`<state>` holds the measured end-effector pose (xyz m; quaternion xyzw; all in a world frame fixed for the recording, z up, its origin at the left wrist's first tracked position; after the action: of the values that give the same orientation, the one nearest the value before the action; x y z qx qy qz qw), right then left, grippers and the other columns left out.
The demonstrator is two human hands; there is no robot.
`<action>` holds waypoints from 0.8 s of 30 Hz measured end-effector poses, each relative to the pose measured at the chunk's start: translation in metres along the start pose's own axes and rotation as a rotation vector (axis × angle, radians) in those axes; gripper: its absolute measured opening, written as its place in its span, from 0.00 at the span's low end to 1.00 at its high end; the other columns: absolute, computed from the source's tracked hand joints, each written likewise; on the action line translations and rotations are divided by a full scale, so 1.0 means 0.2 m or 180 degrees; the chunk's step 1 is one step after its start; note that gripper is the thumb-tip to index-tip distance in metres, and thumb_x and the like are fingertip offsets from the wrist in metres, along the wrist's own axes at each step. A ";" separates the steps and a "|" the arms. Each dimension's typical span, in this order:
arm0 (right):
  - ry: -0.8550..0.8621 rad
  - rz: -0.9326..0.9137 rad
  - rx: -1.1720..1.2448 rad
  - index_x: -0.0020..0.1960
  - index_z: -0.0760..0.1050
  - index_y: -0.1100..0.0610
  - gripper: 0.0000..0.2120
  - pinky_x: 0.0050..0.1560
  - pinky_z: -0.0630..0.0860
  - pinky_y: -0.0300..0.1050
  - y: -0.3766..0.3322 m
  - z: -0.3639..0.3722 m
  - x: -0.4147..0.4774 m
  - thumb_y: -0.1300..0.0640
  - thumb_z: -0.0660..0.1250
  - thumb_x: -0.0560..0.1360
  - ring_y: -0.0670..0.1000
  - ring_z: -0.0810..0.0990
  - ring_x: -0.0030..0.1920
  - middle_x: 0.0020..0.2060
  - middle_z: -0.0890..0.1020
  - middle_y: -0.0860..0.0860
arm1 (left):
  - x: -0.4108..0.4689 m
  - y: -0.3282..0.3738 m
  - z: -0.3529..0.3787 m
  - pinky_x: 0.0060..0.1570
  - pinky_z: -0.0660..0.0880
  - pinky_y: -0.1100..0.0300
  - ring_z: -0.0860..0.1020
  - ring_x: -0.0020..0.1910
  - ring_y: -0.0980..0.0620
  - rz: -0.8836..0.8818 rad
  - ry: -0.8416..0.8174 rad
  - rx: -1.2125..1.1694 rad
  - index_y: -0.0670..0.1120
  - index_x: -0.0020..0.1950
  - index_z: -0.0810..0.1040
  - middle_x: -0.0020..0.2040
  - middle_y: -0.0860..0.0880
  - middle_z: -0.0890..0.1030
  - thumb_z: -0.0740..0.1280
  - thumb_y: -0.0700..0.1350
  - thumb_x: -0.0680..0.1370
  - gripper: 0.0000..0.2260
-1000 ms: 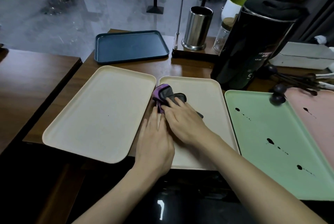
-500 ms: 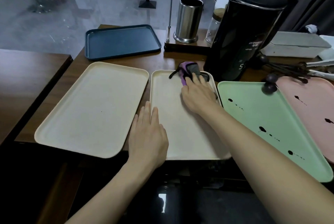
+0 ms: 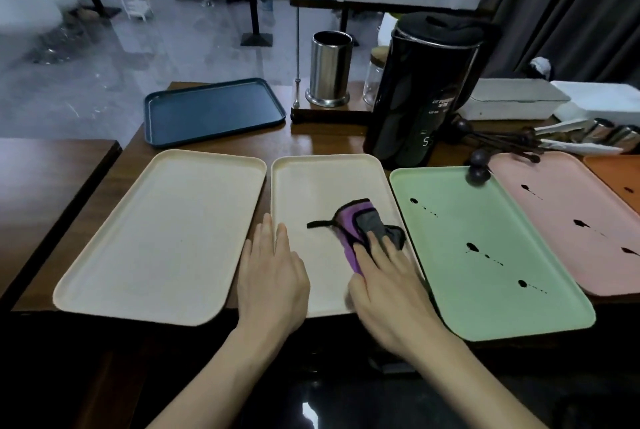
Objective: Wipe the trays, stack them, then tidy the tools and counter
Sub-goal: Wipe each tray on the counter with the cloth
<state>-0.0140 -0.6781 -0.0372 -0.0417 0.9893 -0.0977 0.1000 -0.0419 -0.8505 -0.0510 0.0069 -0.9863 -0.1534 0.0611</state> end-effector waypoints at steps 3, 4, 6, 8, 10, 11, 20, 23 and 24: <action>0.0004 -0.0104 0.0030 0.81 0.53 0.54 0.43 0.80 0.45 0.54 -0.05 -0.02 -0.07 0.43 0.32 0.69 0.56 0.46 0.81 0.82 0.50 0.56 | 0.00 0.01 0.00 0.75 0.61 0.45 0.64 0.78 0.43 0.0049 -0.0037 0.0009 0.38 0.76 0.68 0.80 0.38 0.63 0.41 0.50 0.77 0.33; -0.0029 -0.0172 -0.0008 0.82 0.52 0.54 0.43 0.80 0.45 0.54 -0.08 -0.02 -0.07 0.42 0.32 0.69 0.56 0.46 0.81 0.82 0.50 0.56 | 0.00 0.01 0.00 0.75 0.61 0.44 0.64 0.78 0.43 0.0062 -0.0034 0.0013 0.38 0.76 0.69 0.80 0.37 0.63 0.41 0.50 0.77 0.33; -0.0130 -0.0394 0.0056 0.82 0.51 0.53 0.43 0.80 0.44 0.54 -0.15 0.01 -0.05 0.42 0.33 0.69 0.55 0.45 0.81 0.82 0.49 0.55 | 0.01 0.00 0.01 0.75 0.62 0.44 0.62 0.79 0.43 0.0107 -0.0050 0.0026 0.38 0.76 0.68 0.79 0.37 0.63 0.40 0.50 0.77 0.34; -0.0270 -0.0569 0.0226 0.81 0.52 0.53 0.38 0.80 0.44 0.56 -0.21 0.01 0.00 0.43 0.35 0.73 0.56 0.44 0.81 0.82 0.49 0.54 | 0.01 -0.01 0.02 0.75 0.61 0.44 0.58 0.81 0.44 0.0171 -0.0122 0.0045 0.38 0.77 0.67 0.80 0.38 0.63 0.39 0.50 0.77 0.34; -0.0504 -0.0558 0.0528 0.81 0.52 0.52 0.29 0.79 0.44 0.56 -0.24 -0.04 0.05 0.48 0.43 0.81 0.56 0.43 0.81 0.82 0.48 0.54 | 0.01 -0.01 0.01 0.75 0.59 0.44 0.56 0.82 0.45 0.0159 -0.0185 -0.0103 0.39 0.77 0.66 0.80 0.38 0.62 0.38 0.50 0.77 0.34; -0.0637 -0.0534 0.0800 0.82 0.53 0.52 0.27 0.79 0.44 0.54 -0.23 -0.07 0.06 0.52 0.47 0.83 0.55 0.44 0.81 0.82 0.48 0.53 | 0.01 -0.01 -0.01 0.76 0.57 0.46 0.56 0.81 0.44 0.0087 -0.0178 -0.0264 0.40 0.78 0.65 0.81 0.38 0.61 0.41 0.50 0.79 0.32; 0.0269 -0.0546 0.1445 0.63 0.80 0.42 0.15 0.58 0.75 0.44 -0.03 -0.25 0.16 0.51 0.65 0.78 0.51 0.80 0.59 0.57 0.84 0.43 | 0.01 0.01 -0.16 0.52 0.73 0.53 0.74 0.64 0.49 0.0279 0.0096 -0.0924 0.55 0.71 0.74 0.57 0.51 0.80 0.63 0.47 0.82 0.17; 0.0371 -0.0562 0.1456 0.62 0.77 0.44 0.17 0.49 0.71 0.45 -0.07 -0.27 0.24 0.44 0.70 0.75 0.52 0.80 0.55 0.54 0.84 0.45 | 0.04 0.05 -0.18 0.49 0.70 0.58 0.76 0.58 0.51 0.0368 0.0135 -0.1120 0.57 0.68 0.78 0.54 0.53 0.82 0.66 0.45 0.80 0.17; 0.0330 -0.0587 0.1393 0.61 0.76 0.44 0.18 0.47 0.70 0.45 -0.09 -0.27 0.26 0.41 0.71 0.73 0.53 0.80 0.54 0.53 0.84 0.46 | 0.06 0.06 -0.19 0.51 0.70 0.60 0.76 0.60 0.52 0.0329 0.0168 -0.1180 0.57 0.67 0.80 0.55 0.53 0.83 0.66 0.45 0.80 0.17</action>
<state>-0.0756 -0.6907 0.0080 -0.1040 0.9404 -0.3204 0.0464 -0.0496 -0.8512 -0.0109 -0.0511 -0.9382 -0.3289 0.0949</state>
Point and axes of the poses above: each hand's wrist, its own x-axis towards the middle knuckle, its own z-axis out of the palm, y = z × x, the point moved 4 cm from there along x, towards the middle knuckle
